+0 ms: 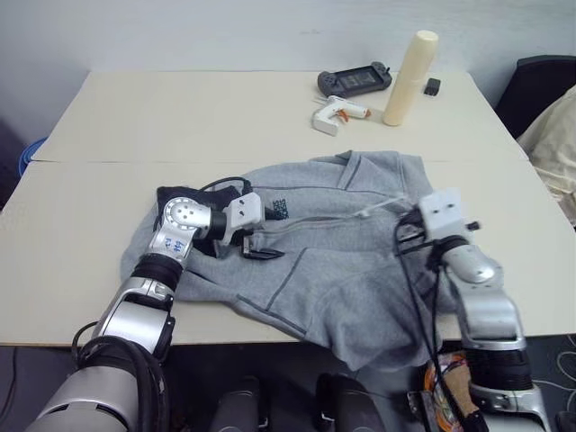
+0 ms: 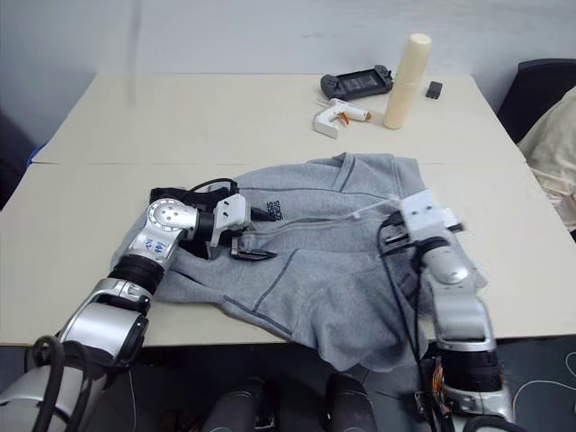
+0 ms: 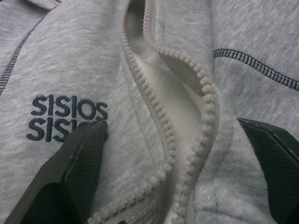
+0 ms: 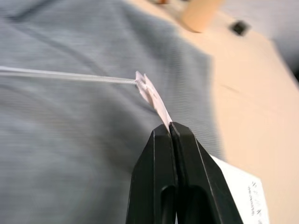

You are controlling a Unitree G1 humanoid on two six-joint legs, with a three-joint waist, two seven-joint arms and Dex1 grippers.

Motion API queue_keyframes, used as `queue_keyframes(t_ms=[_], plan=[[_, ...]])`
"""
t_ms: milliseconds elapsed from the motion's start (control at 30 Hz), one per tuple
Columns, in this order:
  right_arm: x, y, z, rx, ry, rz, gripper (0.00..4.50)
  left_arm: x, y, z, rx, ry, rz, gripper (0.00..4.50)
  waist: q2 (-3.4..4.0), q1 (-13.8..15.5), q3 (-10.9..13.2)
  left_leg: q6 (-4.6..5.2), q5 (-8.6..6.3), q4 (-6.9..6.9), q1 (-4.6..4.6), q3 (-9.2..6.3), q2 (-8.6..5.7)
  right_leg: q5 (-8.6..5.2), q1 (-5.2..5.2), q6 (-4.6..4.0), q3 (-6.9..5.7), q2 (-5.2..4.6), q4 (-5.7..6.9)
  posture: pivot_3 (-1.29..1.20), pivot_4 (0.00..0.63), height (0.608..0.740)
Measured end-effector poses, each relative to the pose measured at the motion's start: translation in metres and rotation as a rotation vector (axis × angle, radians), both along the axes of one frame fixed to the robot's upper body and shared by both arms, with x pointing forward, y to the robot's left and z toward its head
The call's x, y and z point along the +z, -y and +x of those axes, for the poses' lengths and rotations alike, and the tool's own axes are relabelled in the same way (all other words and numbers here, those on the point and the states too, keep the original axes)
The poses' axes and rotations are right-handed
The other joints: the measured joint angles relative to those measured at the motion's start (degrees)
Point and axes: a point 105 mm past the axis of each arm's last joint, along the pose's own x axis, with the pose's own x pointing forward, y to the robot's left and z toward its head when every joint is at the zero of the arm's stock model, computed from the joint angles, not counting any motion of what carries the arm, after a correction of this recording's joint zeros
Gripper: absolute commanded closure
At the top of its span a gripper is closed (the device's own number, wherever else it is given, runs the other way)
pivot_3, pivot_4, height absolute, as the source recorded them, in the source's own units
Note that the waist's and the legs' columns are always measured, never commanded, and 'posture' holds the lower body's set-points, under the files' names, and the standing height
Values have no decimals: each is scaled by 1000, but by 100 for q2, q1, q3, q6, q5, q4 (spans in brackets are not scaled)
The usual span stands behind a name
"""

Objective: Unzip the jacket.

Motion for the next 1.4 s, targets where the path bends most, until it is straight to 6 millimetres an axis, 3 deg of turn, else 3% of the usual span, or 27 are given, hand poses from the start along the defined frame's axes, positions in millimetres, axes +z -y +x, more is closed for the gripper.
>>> queue_keyframes(t_ms=[100, 200, 467, 600, 967, 1233, 1400], plan=[[11, 49, -7, -125, 12, -39, 4469, 0, -1, 0, 3, -1, 2, 0, 1, -5, 0, 0, 0, -2, 2, 1, 1, 0, 0, 0, 1, 0, 1, 0, 150, 740], [22, 85, -14, -191, 14, -88, 4469, -1, -4, 0, 10, -2, 5, 0, 4, -11, -2, 0, 1, -5, 10, 9, 1, 0, 0, 0, 7, 0, 3, 0, 150, 740], [56, 145, -28, -273, 21, -212, 4469, -2, -9, -2, 21, 1, 2, 0, 11, -37, -6, 0, 1, -11, 22, 25, 5, 0, -1, 0, 21, -2, 3, 0, 150, 740], [77, 151, -24, -270, 79, -212, 4469, -2, -9, -3, 24, 2, 0, 0, 11, -32, -6, 0, 1, -12, 25, 25, 8, 0, 1, 0, 23, -11, 3, 0, 150, 740], [74, 156, -16, -271, 86, -192, 4469, -4, -11, -3, 38, 2, -8, 0, 16, -11, -9, 4, 3, -10, 24, 26, 2, 0, 4, 1, 22, -15, 4, 0, 150, 740], [106, 164, -22, -283, 147, -273, 4469, -4, -11, -3, 36, 8, -7, 0, 25, 6, -14, 4, 3, -10, 22, 24, 1, 0, 4, 1, 20, -17, 3, 0, 150, 740], [103, 167, -24, -291, 134, -272, 4469, -3, -11, -4, 35, 12, -8, 0, 27, 6, -15, 5, 4, -10, 22, 23, 0, 1, 6, 1, 20, -18, 2, 0, 150, 740]])
